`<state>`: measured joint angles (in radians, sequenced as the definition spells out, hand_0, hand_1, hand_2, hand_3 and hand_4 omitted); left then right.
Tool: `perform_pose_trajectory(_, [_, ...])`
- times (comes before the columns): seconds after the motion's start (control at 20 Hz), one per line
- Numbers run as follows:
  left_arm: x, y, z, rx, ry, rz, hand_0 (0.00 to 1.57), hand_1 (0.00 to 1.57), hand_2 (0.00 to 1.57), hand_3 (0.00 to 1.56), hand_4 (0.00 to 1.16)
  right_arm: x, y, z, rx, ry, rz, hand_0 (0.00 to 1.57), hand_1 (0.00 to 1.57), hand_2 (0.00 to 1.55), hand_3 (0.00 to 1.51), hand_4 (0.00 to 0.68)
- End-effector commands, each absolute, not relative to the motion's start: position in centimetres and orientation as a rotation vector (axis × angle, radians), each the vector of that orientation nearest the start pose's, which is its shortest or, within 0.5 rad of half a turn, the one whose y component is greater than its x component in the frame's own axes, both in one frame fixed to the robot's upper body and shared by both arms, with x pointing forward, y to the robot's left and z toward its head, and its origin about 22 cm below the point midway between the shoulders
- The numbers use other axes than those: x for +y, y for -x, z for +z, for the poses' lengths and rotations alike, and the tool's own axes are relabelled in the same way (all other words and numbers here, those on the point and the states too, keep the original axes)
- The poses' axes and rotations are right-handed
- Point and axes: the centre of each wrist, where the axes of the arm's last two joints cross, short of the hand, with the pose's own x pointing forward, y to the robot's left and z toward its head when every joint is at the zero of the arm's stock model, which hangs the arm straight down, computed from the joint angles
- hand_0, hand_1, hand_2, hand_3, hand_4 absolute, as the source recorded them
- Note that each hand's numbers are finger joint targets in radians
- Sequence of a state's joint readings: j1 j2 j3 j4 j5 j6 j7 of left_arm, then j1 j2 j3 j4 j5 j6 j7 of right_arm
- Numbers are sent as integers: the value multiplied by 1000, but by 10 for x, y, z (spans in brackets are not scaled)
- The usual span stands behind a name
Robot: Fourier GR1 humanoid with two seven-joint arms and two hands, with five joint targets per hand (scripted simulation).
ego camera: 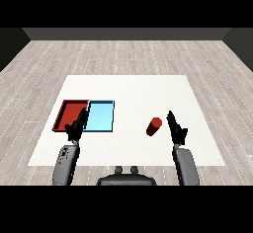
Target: Pick the red can and put it in the red box
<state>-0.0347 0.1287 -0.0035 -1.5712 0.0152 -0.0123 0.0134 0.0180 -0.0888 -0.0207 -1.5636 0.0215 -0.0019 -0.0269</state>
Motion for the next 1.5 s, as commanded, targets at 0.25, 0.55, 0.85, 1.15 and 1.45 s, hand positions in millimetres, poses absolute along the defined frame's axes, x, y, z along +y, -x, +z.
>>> perform_pose_trajectory(0.25, [261, -240, 14, -1611, -50, -98, 0, 0, 0, 0, 0, -386, -188, 18, -1615, 92, 59, 0, 0, 0, 0, 0])
perform_pose_trajectory(0.55, [237, -235, 21, -2054, 30, -13, 0, 0, 0, 0, 0, -396, -178, 14, -1916, -70, 53, 0, 0, 0, 0, 0])
perform_pose_trajectory(0.85, [243, -234, 7, -2054, 68, -4, 0, 0, 0, 0, 0, -393, -193, 0, -1930, -83, 55, 0, 0, 0, 0, 0])
perform_pose_trajectory(1.15, [238, -235, 10, -2060, 72, 12, 0, 0, 0, 0, 0, -410, -189, 17, -1917, -91, 44, 0, 0, 0, 0, 0])
perform_pose_trajectory(1.45, [255, -250, -1, -2048, 80, 19, 0, 0, 0, 0, 0, -394, -195, -2, -1886, -126, 51, 0, 0, 0, 0, 0])
